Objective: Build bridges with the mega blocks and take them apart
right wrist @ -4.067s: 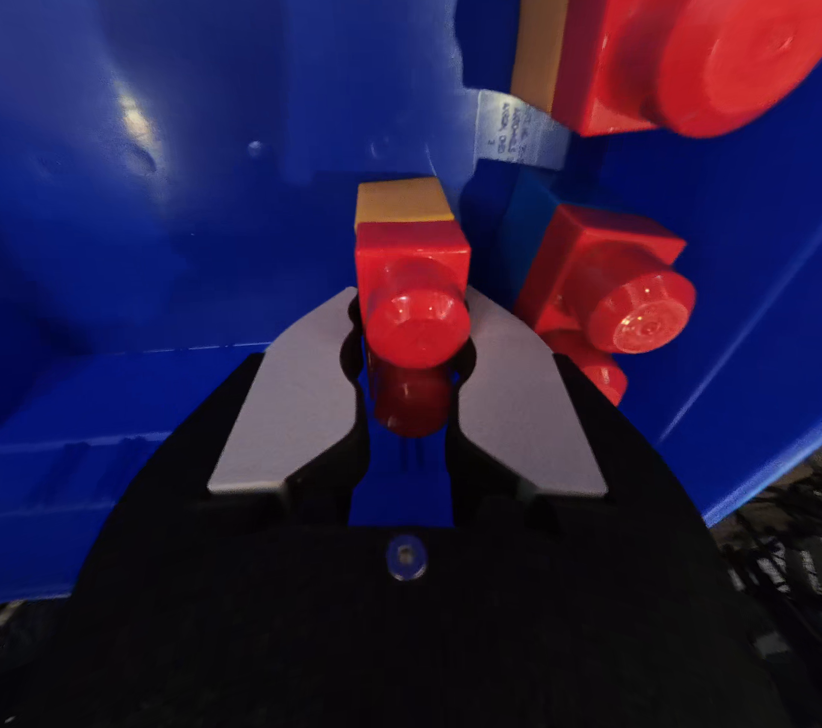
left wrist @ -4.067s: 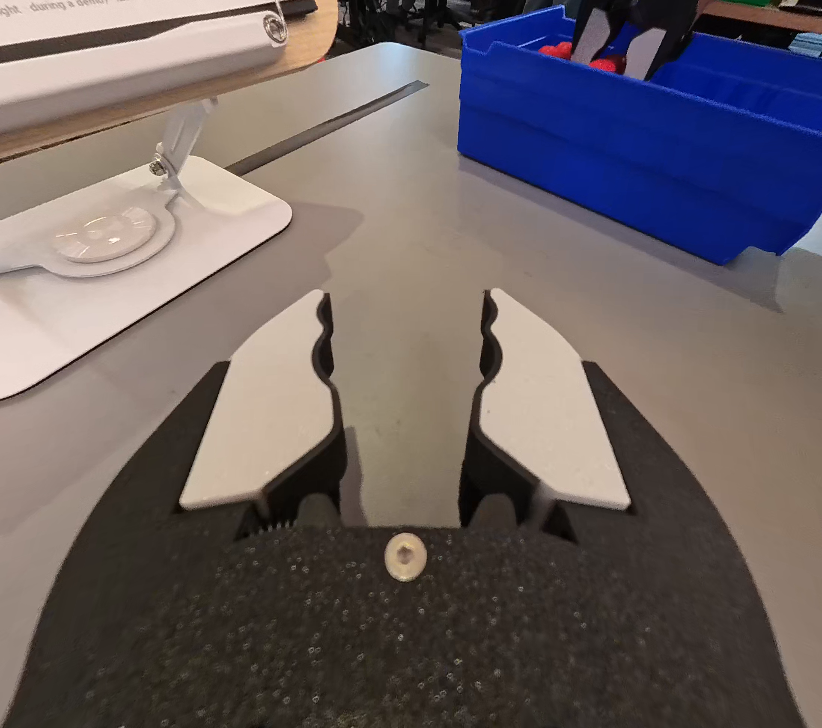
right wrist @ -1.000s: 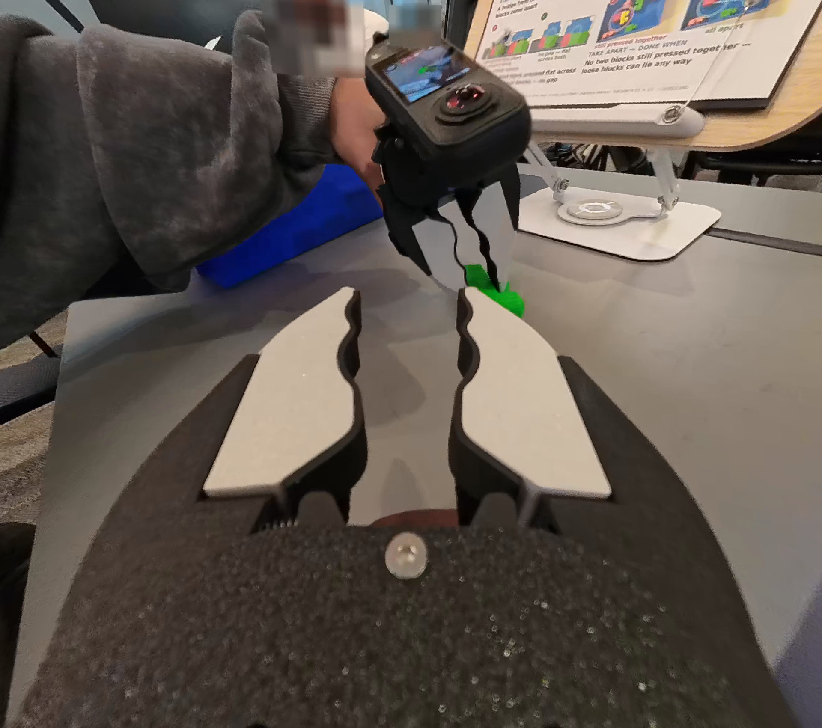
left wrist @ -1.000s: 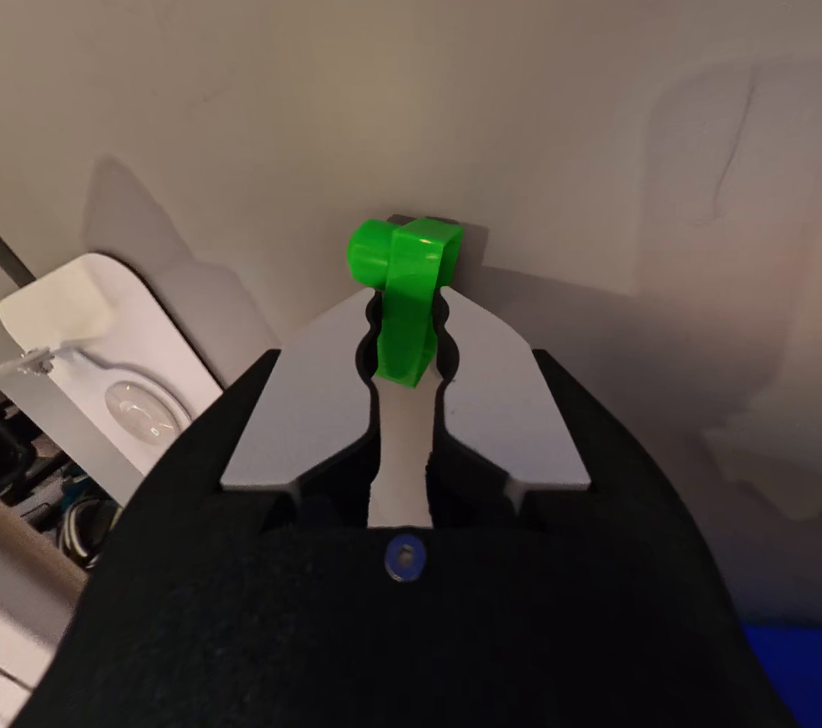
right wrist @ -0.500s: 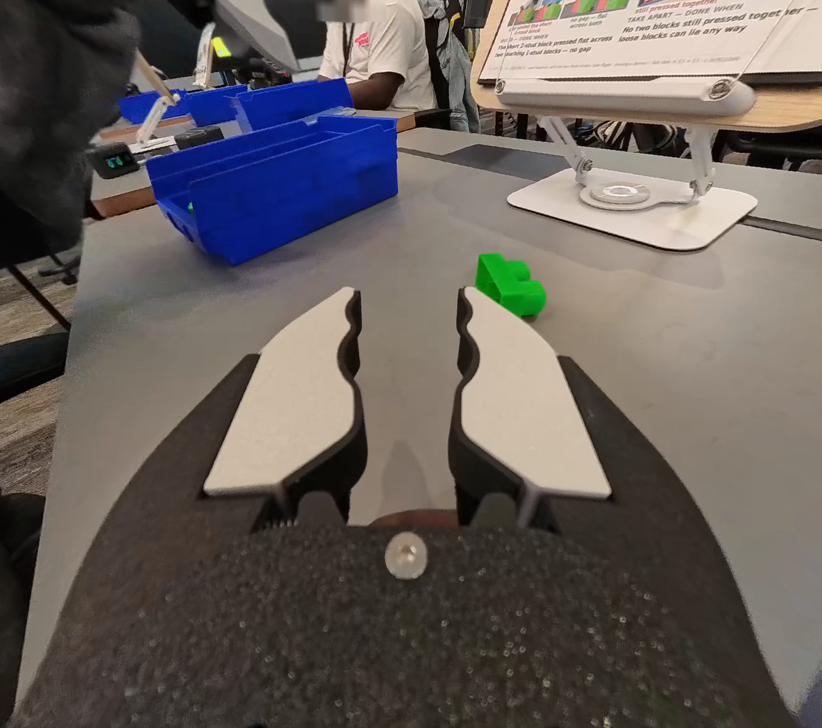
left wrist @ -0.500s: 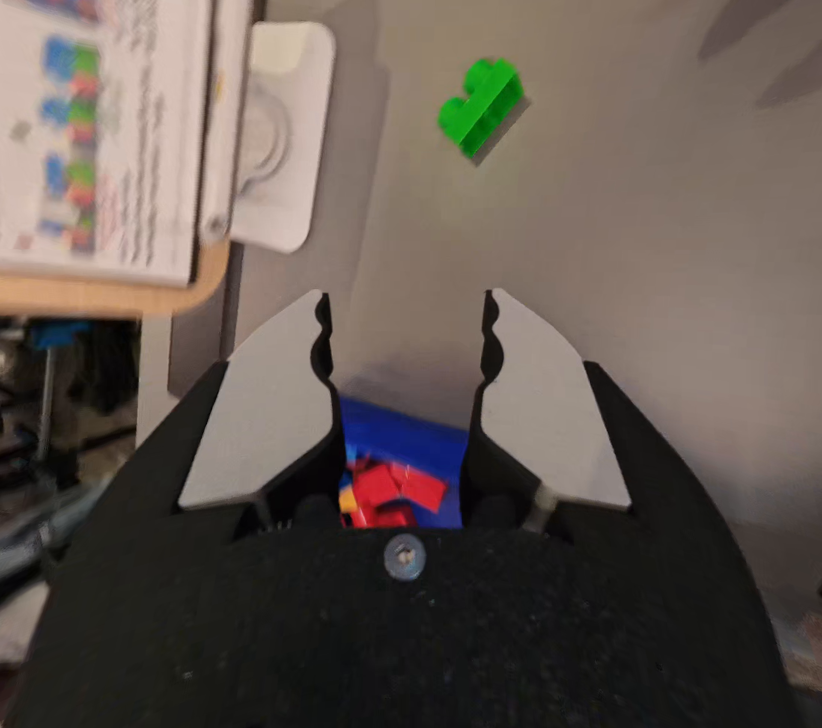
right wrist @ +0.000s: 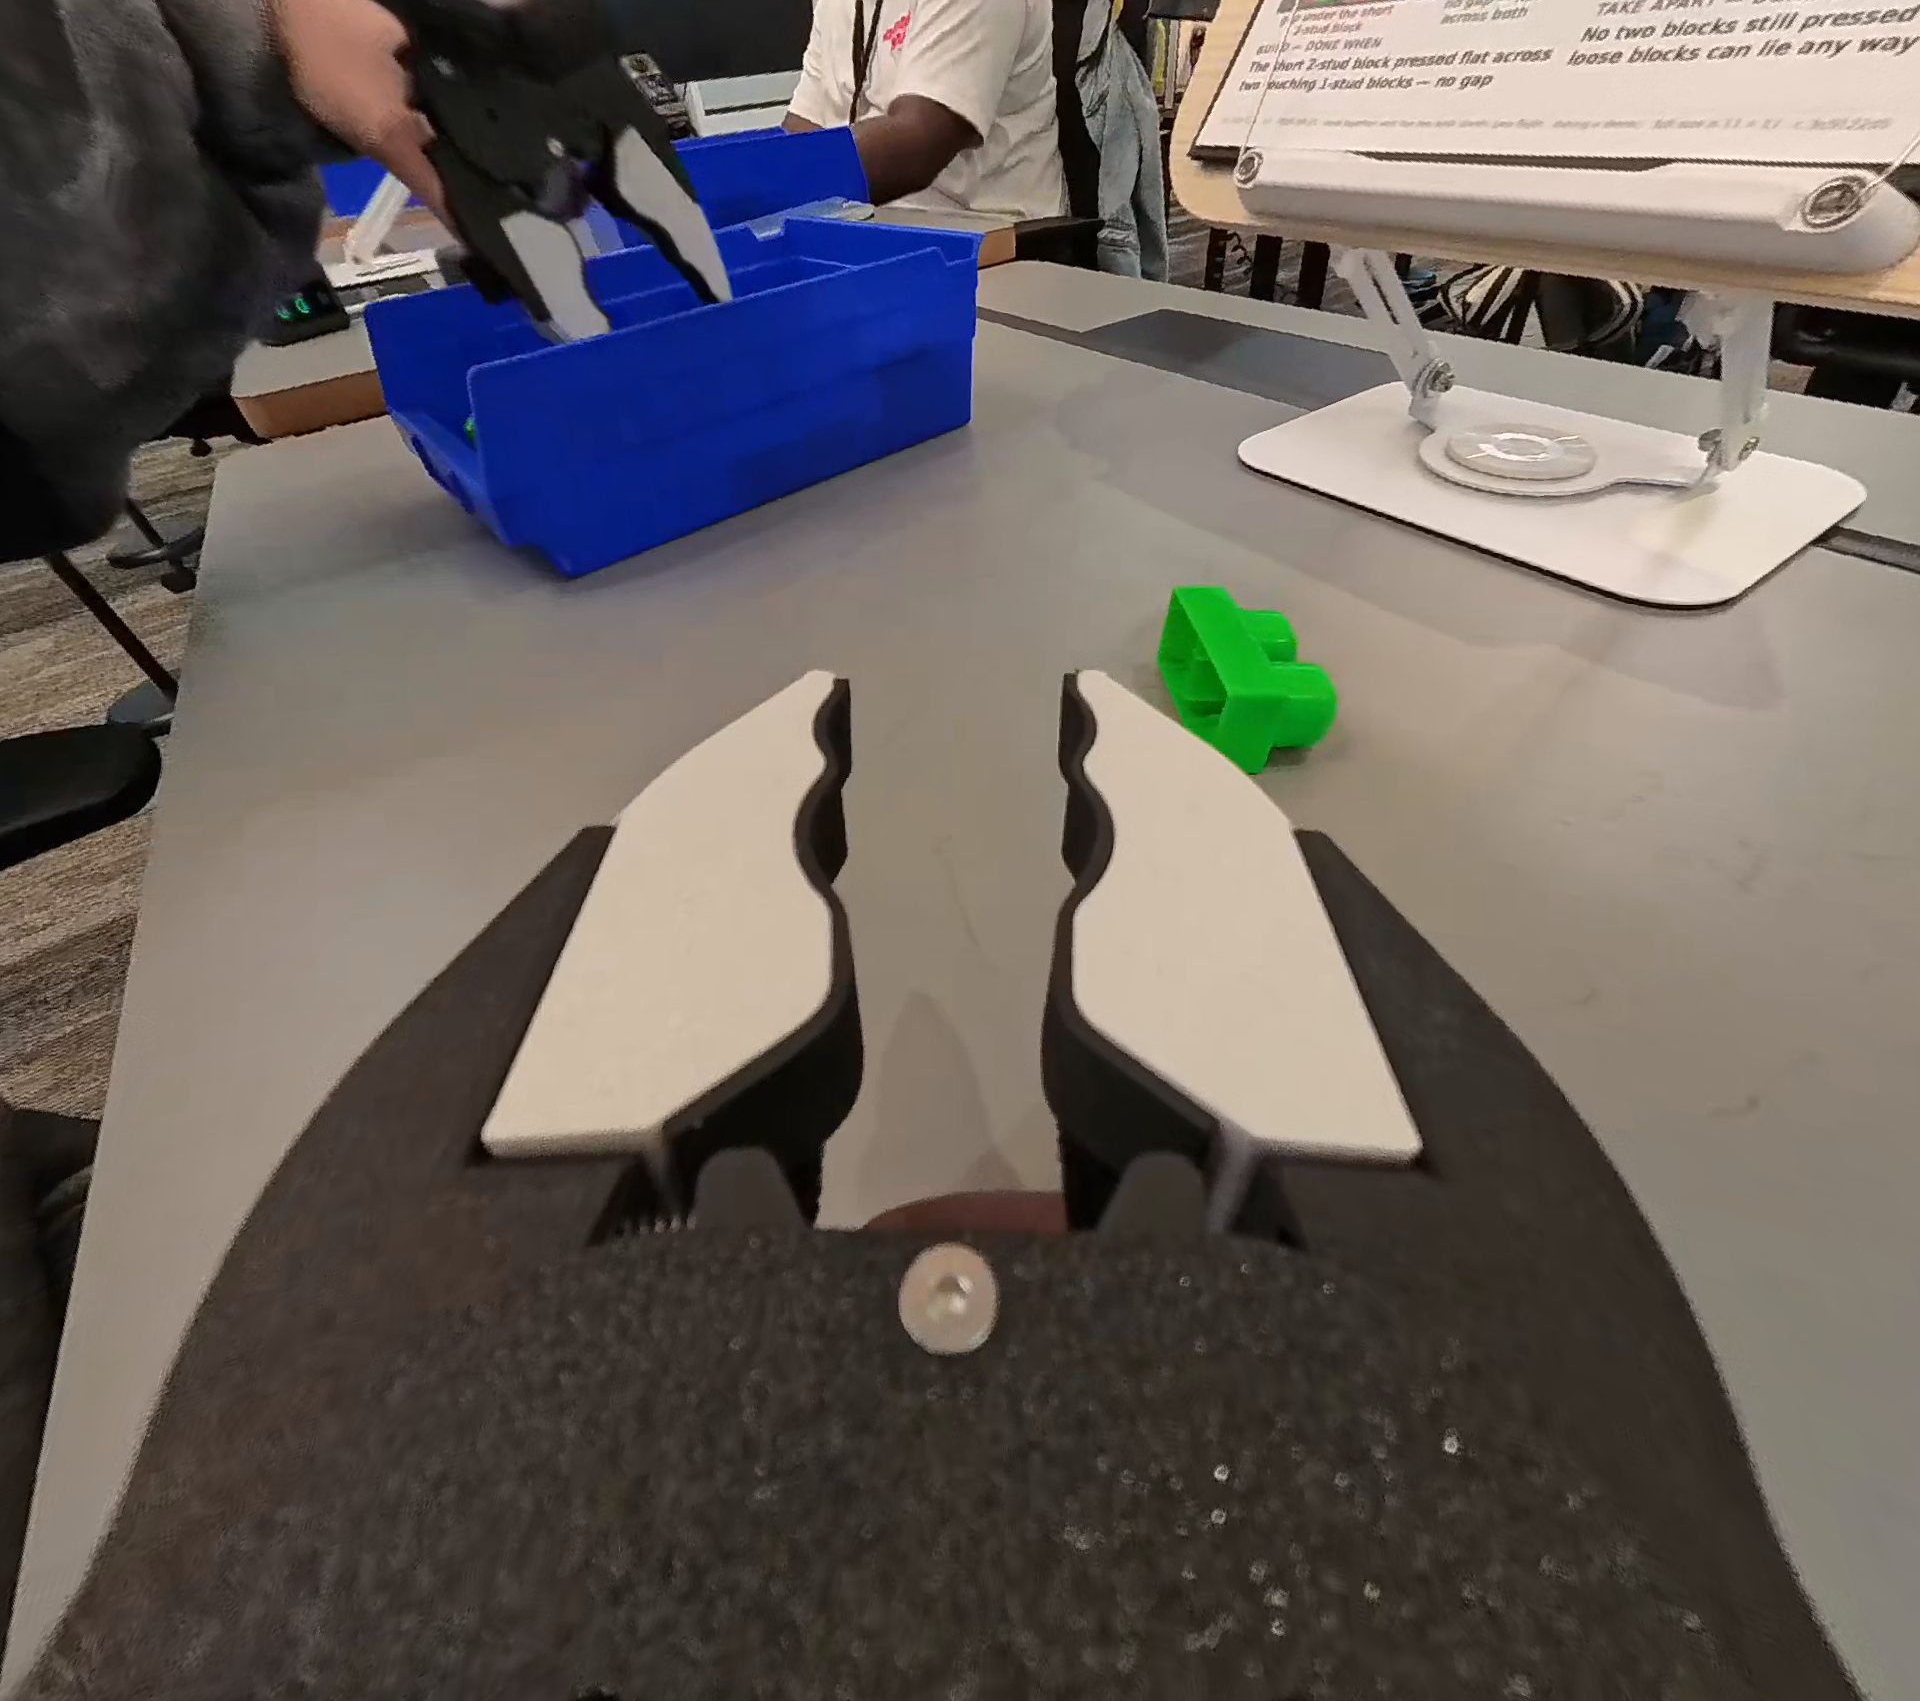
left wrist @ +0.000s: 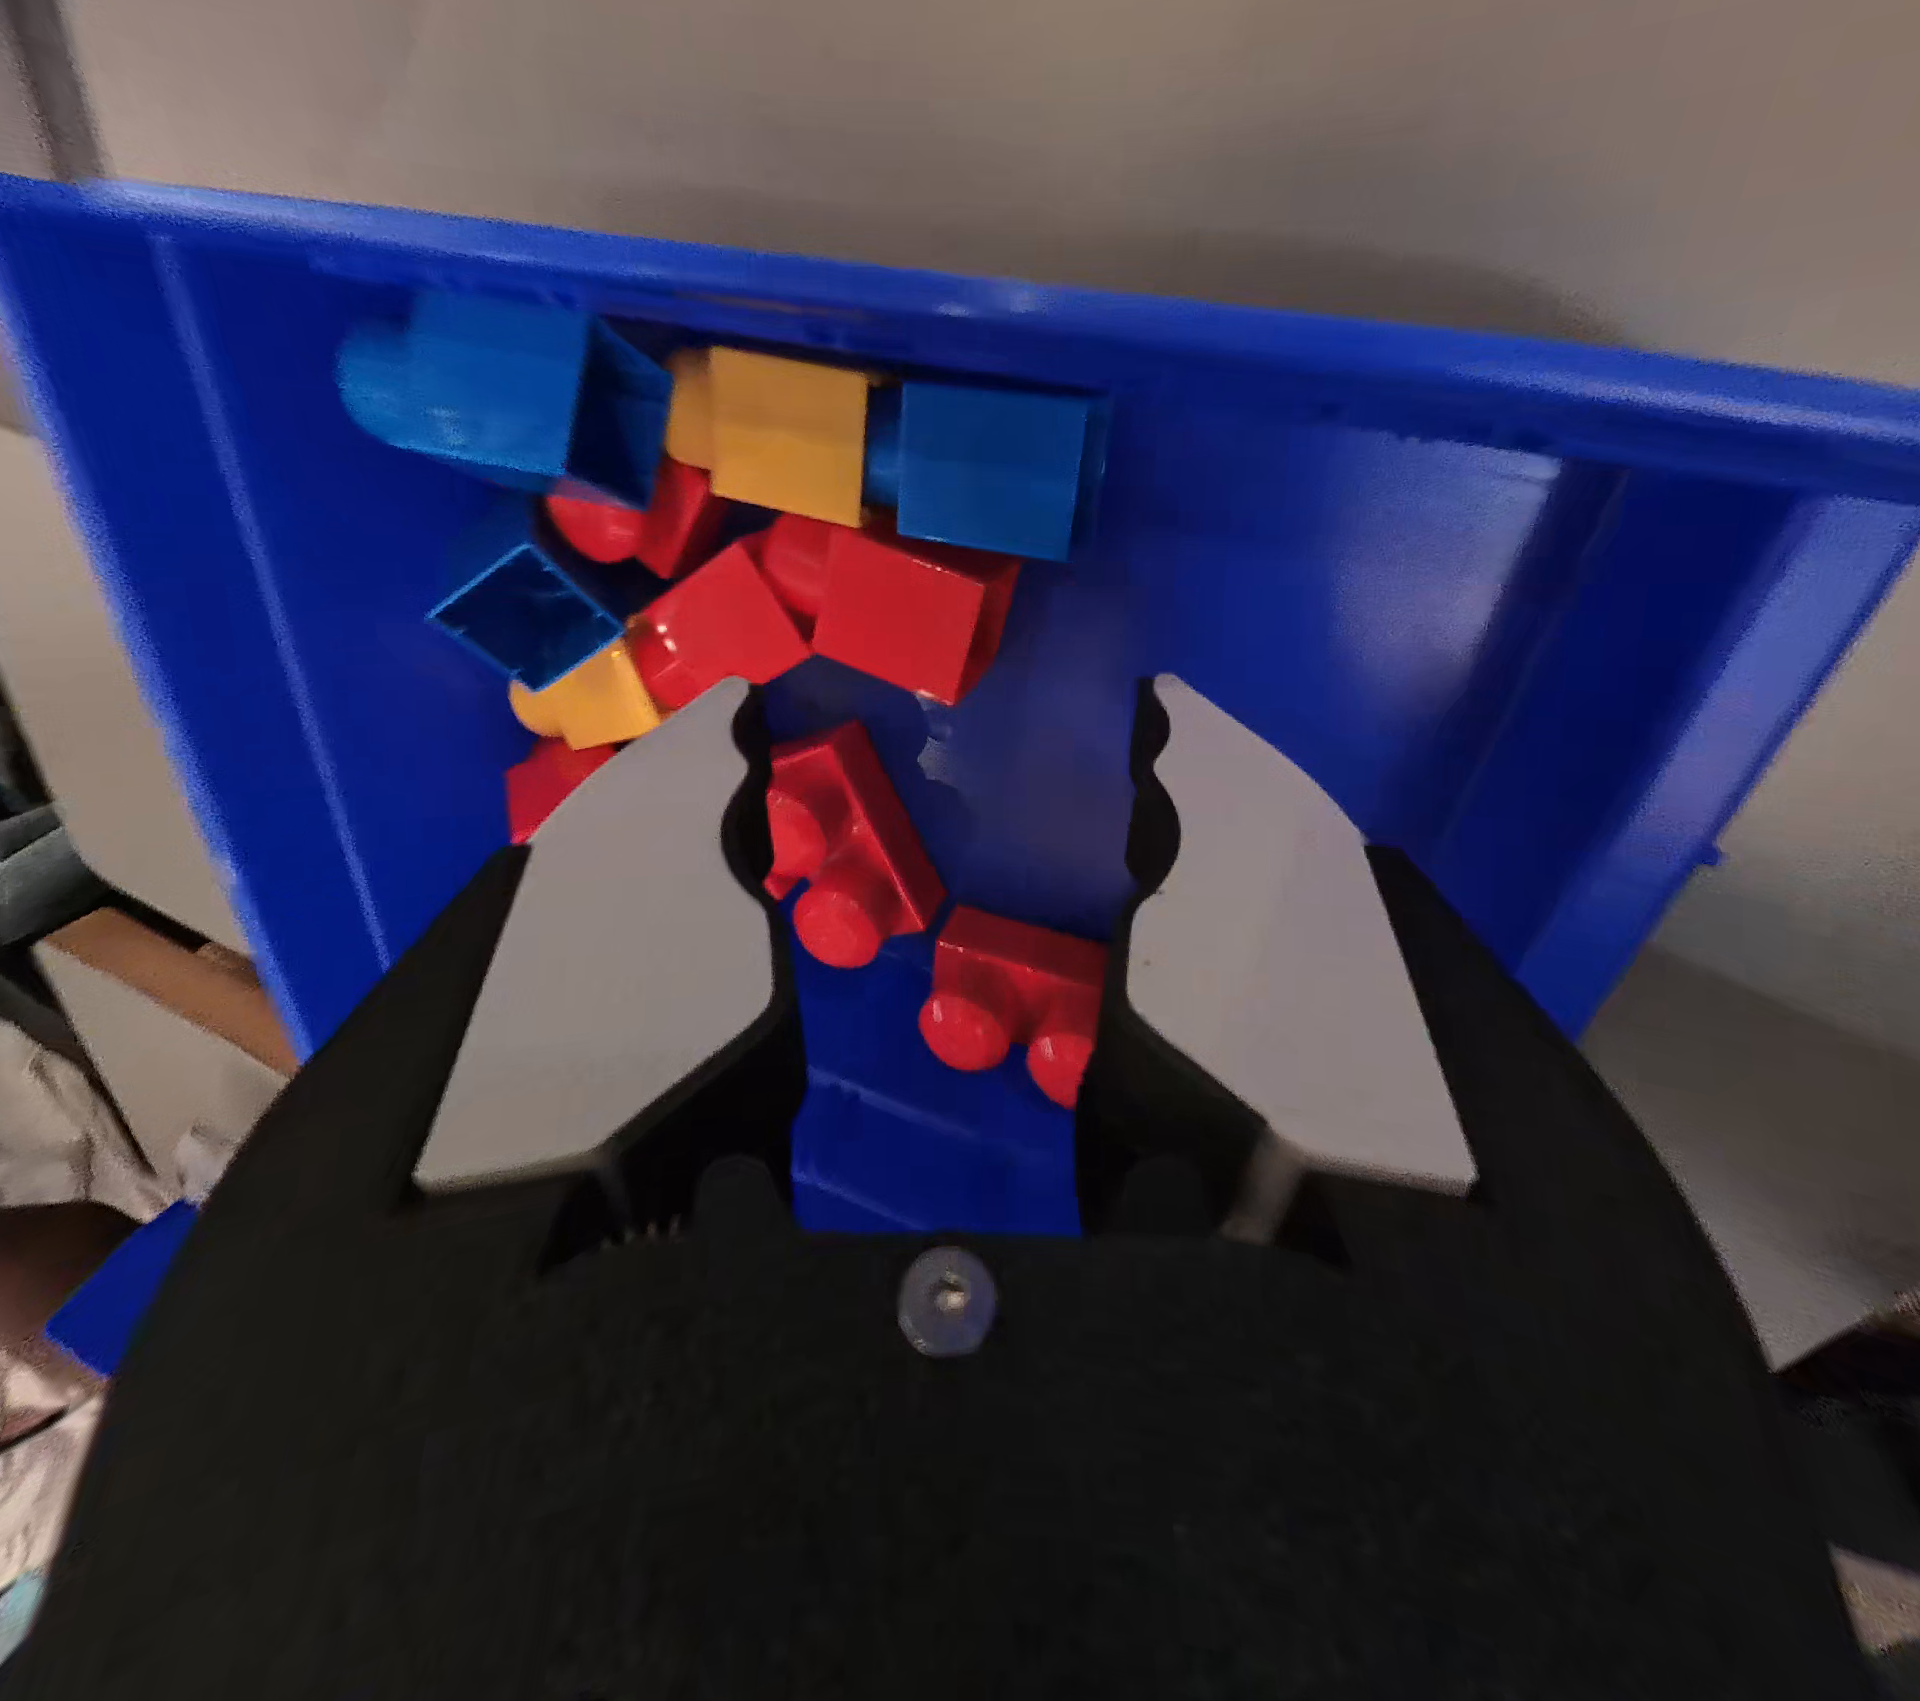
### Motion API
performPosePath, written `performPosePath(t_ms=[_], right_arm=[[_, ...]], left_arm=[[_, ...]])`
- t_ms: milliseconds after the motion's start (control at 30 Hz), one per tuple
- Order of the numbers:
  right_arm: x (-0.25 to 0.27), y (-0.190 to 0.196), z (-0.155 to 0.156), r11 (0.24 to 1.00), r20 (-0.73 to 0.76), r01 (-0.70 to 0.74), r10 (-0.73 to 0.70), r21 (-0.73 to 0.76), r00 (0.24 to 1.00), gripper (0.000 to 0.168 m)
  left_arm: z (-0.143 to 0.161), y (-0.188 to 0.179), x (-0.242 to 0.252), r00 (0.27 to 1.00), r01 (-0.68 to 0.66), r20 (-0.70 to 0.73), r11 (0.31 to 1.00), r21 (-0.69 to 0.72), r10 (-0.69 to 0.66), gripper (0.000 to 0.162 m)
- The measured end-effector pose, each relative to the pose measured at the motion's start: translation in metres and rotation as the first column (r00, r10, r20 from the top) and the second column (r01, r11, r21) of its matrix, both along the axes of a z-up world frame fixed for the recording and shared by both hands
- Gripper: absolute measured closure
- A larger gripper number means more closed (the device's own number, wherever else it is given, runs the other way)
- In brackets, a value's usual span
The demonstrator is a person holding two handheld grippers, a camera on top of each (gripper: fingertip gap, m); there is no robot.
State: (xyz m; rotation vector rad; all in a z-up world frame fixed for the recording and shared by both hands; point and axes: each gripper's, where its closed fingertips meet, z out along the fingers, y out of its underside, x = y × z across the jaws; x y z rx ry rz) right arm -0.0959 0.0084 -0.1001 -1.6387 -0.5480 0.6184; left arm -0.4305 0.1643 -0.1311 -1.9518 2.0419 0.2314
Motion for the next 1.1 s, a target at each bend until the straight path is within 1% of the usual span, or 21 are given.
performPosePath(t_ms=[133, 267, 333, 433, 500, 567, 600, 667, 733, 800, 900, 1000, 1100], right_arm=[[0.001, 0.000, 0.001, 1.000, -0.012, -0.001, 0.001, 0.002, 1.000, 0.131], [0.003, 0.001, 0.001, 1.000, -0.031, -0.003, 0.002, -0.010, 1.000, 0.131], [0.004, 0.001, 0.001, 1.000, -0.043, -0.002, 0.002, -0.017, 0.999, 0.132], [0.005, 0.002, 0.001, 1.000, -0.057, -0.004, 0.002, -0.025, 0.998, 0.132], [0.005, 0.002, 0.001, 1.000, -0.060, -0.008, 0.006, -0.031, 0.998, 0.132], [0.005, 0.002, 0.001, 1.000, -0.062, -0.007, 0.005, -0.030, 0.998, 0.132], [0.005, 0.002, 0.001, 1.000, -0.061, -0.009, 0.007, -0.029, 0.998, 0.132], [0.004, 0.002, 0.001, 1.000, -0.056, -0.009, 0.008, -0.030, 0.998, 0.133], [0.003, 0.002, -0.001, 0.999, -0.049, -0.012, 0.010, -0.037, 0.999, 0.133], [0.003, 0.003, -0.002, 0.999, -0.044, -0.013, 0.011, -0.042, 0.999, 0.133], [0.003, 0.003, -0.002, 0.999, -0.044, -0.011, 0.009, -0.043, 0.999, 0.134], [0.003, 0.003, -0.001, 0.999, -0.046, -0.011, 0.009, -0.041, 0.999, 0.134], [0.001, 0.001, -0.002, 0.999, -0.046, -0.020, 0.018, -0.043, 0.999, 0.134]], left_arm=[[-0.020, 0.019, 0.004, 0.998, 0.043, -0.038, 0.998, -0.042, -0.045, 0.096], [-0.039, 0.029, 0.005, 0.994, 0.077, -0.074, 0.991, -0.106, -0.085, 0.095], [-0.042, 0.034, 0.010, 0.992, 0.112, -0.052, 0.990, -0.090, -0.117, 0.088], [-0.042, 0.038, 0.011, 0.990, 0.133, -0.041, 0.988, -0.082, -0.136, 0.089], [-0.044, 0.033, 0.006, 0.985, 0.156, -0.055, 0.982, -0.103, -0.162, 0.102], [-0.050, 0.021, -0.002, 0.983, 0.153, -0.079, 0.975, -0.159, -0.167, 0.143], [-0.053, 0.018, -0.004, 0.982, 0.161, -0.077, 0.975, -0.151, -0.173, 0.152], [-0.052, 0.016, -0.005, 0.982, 0.170, -0.071, 0.980, -0.100, -0.177, 0.154], [-0.048, 0.009, -0.008, 0.985, 0.153, -0.069, 0.983, -0.103, -0.160, 0.157], [-0.038, 0.002, -0.010, 0.988, 0.143, -0.052, 0.986, -0.088, -0.148, 0.159], [-0.012, -0.007, -0.011, 0.993, 0.119, -0.018, 0.991, -0.058, -0.120, 0.162], [0.020, -0.019, -0.008, 0.995, 0.091, 0.050, 0.995, -0.029, -0.089, 0.162], [0.038, -0.033, -0.009, 0.993, 0.073, 0.092, 0.997, -0.019, -0.071, 0.162]])
